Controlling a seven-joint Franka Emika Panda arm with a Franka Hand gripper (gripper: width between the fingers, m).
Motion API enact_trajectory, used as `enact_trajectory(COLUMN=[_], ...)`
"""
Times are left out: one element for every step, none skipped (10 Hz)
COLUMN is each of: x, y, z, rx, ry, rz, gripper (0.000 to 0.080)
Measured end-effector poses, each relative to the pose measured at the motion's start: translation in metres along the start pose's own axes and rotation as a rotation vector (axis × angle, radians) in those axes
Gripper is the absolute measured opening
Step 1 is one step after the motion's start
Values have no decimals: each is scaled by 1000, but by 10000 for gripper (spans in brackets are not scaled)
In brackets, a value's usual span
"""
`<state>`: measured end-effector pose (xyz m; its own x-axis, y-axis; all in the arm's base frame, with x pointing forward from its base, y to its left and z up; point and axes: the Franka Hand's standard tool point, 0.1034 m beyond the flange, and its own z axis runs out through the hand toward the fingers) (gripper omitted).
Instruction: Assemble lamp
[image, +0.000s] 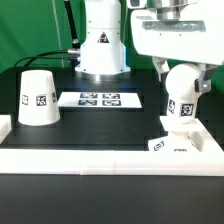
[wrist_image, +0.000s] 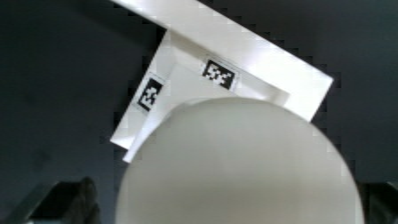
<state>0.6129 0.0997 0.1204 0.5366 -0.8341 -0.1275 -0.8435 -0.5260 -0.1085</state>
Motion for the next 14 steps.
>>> enact_trajectory(x=[-2,-4,-5,-5,-5,-4,-4,-5,-4,-4,-3,-4,-5,-6], y=[-1,-1,-2,-3,-3,-3,-3,-4,-3,-3,-3,-4,-5,-6], z=[0,1,2,2,2,2,2,2,2,2,2,3,3,3], rx=[-3,-3,-5,-7,-9,-14,-16,-26,-35,-38,-44,-47,-51,-59], ry=[2,1,1,3,5,8,9,18,22,22,25,34,43,44], rz=[-90,-192,-289,-390,-473,-587,-666,-742,-848,-928,-992,-1072,-1115,-1221], gripper=[698,699,699,699,699,699,699,699,699,699,699,699,699,699])
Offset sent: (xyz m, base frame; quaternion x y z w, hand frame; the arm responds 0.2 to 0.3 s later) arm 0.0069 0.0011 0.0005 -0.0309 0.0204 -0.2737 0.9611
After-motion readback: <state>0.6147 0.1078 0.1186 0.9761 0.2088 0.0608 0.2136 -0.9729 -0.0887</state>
